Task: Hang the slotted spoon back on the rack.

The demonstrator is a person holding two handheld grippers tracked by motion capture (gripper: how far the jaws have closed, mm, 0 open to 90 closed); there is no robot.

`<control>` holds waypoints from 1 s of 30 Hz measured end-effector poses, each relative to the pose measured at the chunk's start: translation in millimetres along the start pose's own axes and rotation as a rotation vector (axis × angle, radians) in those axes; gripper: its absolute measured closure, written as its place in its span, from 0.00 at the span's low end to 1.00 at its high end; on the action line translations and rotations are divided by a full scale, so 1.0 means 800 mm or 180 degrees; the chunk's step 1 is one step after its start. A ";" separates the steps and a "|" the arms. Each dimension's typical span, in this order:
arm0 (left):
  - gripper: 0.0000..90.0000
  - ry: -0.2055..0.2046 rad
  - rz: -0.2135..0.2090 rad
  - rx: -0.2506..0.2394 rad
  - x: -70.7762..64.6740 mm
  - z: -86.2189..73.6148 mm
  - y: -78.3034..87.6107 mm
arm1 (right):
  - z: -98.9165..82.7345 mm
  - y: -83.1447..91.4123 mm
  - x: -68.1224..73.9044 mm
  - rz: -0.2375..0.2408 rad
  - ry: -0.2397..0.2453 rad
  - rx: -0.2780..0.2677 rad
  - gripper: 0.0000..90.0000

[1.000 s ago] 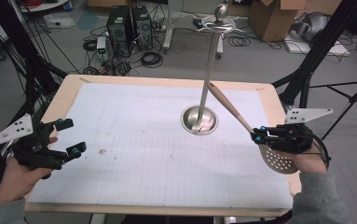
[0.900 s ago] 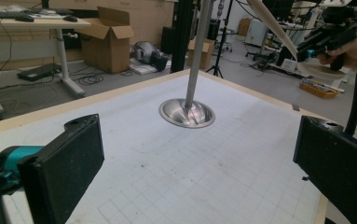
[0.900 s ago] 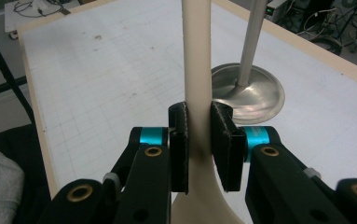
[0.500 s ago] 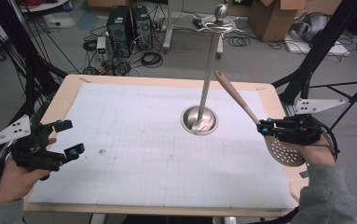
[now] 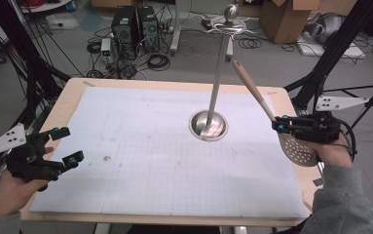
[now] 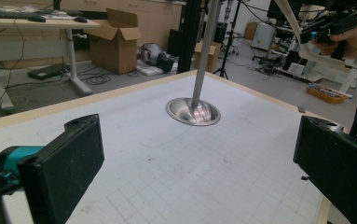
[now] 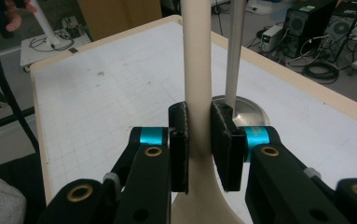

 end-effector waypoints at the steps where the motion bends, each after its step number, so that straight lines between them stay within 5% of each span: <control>1: 0.02 0.0008 0.0003 -0.0010 -0.001 0.000 0.001 | 0.001 0.002 -0.001 -0.0003 -0.0014 0.0002 0.87; 30: 0.02 0.0024 0.0002 0.0089 -0.002 -0.009 0.000 | 0.038 0.026 -0.020 -0.0135 -0.0020 -0.0136 0.87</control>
Point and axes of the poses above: each handheld gripper's, and its own axes: y roughly backward along the jaws, z roughly out of its top, x roughly to its left, the point moved 5 cm from there along -y, roughly forward along the jaws, and after that the axes turned 11 degrees about -z, right-handed, at the moved point
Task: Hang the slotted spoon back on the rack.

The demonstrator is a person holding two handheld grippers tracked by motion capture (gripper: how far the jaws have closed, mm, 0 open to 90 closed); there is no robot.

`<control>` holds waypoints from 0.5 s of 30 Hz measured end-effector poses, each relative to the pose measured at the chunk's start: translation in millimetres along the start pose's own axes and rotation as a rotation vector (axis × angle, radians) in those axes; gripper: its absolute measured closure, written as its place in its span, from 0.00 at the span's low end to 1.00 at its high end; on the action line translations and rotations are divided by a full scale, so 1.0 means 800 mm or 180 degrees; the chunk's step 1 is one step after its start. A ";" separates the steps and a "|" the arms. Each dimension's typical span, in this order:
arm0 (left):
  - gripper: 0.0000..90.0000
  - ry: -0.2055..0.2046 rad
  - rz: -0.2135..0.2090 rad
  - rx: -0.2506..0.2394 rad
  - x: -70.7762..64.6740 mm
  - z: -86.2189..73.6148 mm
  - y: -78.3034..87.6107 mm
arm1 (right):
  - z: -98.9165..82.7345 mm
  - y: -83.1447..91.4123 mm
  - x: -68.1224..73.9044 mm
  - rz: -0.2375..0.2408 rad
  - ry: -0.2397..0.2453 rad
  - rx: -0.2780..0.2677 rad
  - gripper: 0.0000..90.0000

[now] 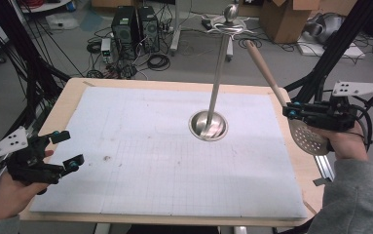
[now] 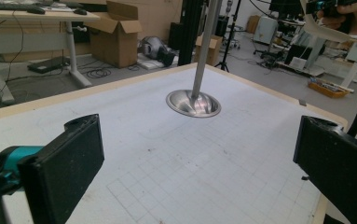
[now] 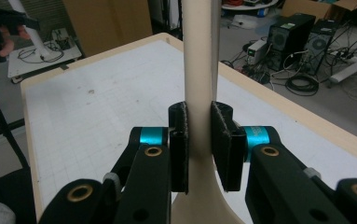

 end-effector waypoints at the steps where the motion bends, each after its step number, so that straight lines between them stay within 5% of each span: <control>1: 0.02 0.0005 0.0000 -0.0004 0.000 0.000 0.000 | 0.001 0.001 -0.001 0.0002 -0.0010 0.0007 0.87; 15: 0.02 0.0041 0.0031 -0.0031 0.006 -0.001 0.006 | 0.008 0.007 -0.017 -0.0038 -0.0086 -0.0039 0.87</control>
Point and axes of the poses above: each handheld gripper's, and its own axes: y roughly backward along the jaws, z roughly out of its top, x roughly to its left, the point moved 5 cm from there along -y, roughly forward along the jaws, and after that the axes turned 11 degrees about -z, right-handed, at the moved point
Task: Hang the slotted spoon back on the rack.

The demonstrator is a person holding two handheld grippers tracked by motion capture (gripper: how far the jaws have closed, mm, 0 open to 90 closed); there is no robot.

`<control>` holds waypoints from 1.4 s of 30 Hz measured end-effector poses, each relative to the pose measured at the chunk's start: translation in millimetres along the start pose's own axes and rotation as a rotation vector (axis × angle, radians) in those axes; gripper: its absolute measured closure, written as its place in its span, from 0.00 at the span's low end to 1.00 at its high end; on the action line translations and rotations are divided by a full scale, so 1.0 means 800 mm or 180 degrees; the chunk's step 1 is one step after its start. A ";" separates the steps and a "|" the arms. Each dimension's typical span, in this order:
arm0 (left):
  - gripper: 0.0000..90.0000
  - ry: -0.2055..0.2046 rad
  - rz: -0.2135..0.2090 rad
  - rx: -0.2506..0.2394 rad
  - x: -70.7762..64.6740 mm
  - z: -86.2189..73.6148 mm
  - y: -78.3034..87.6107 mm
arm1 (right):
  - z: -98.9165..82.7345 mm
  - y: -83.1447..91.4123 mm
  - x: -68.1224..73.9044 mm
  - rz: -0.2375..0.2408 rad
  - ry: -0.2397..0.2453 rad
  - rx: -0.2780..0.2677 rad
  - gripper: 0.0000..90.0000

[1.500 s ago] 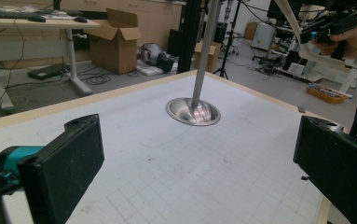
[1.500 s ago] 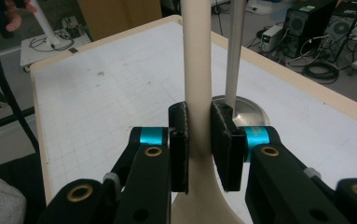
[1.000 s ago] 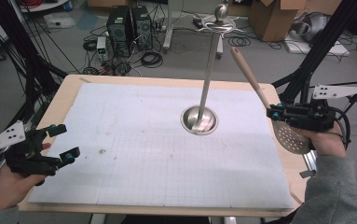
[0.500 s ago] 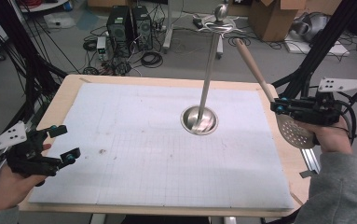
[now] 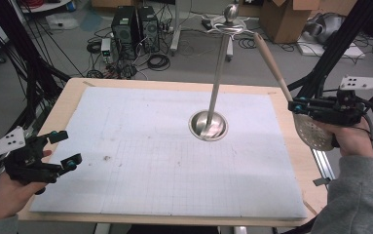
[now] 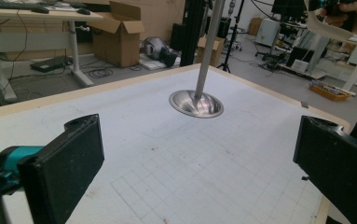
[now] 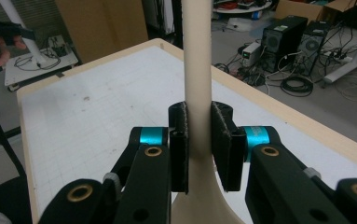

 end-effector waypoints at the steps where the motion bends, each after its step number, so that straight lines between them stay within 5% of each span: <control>1: 0.02 -0.0002 0.0000 0.0004 0.000 0.000 0.000 | 0.001 0.000 -0.001 0.0002 0.0010 0.0000 0.87; 42: 0.02 0.0062 0.0046 0.0000 0.008 -0.005 0.006 | 0.010 -0.020 -0.010 0.0076 -0.0055 0.0071 0.87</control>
Point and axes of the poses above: each handheld gripper's, and its own axes: y roughly backward along the jaws, z roughly out of its top, x roughly to its left, the point moved 5 cm from there along -y, roughly forward along the jaws, and after that the axes turned 11 degrees about -z, right-handed, at the moved point
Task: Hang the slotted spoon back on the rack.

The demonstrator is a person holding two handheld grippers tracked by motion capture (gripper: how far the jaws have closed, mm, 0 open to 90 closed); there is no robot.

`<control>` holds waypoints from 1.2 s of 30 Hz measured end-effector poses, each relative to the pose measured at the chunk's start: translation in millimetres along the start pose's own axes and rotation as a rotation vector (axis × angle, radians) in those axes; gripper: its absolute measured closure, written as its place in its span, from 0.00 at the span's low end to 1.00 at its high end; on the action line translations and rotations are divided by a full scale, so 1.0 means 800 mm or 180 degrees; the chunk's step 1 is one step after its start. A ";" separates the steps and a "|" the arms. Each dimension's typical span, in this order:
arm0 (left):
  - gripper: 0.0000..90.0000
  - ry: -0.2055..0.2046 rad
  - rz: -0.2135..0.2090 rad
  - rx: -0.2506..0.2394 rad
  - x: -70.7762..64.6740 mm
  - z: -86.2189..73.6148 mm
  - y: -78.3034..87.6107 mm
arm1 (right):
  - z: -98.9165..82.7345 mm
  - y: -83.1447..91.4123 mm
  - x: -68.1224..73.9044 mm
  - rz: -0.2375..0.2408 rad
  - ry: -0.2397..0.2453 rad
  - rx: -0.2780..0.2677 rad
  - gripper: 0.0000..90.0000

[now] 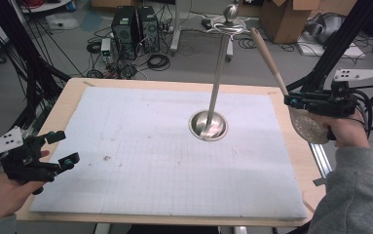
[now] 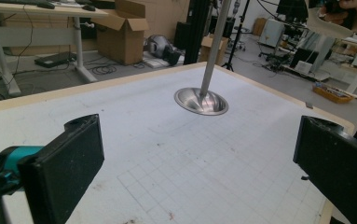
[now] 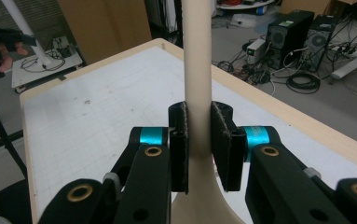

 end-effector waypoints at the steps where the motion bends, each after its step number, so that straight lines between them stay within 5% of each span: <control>1: 0.02 -0.0006 0.0002 0.0004 0.000 0.000 0.001 | 0.000 -0.001 0.000 -0.0001 -0.0005 -0.0005 0.87; 36: 0.02 -0.0020 0.0007 -0.0012 -0.001 0.003 0.004 | -0.007 -0.041 0.013 0.0028 0.0053 0.0176 0.87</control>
Point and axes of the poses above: each handheld gripper's, and its own axes: y roughly backward along the jaws, z roughly out of its top, x roughly to its left, the point moved 5 cm from there along -y, roughly forward along the jaws, and after that the axes turned 11 degrees about -z, right-handed, at the moved point
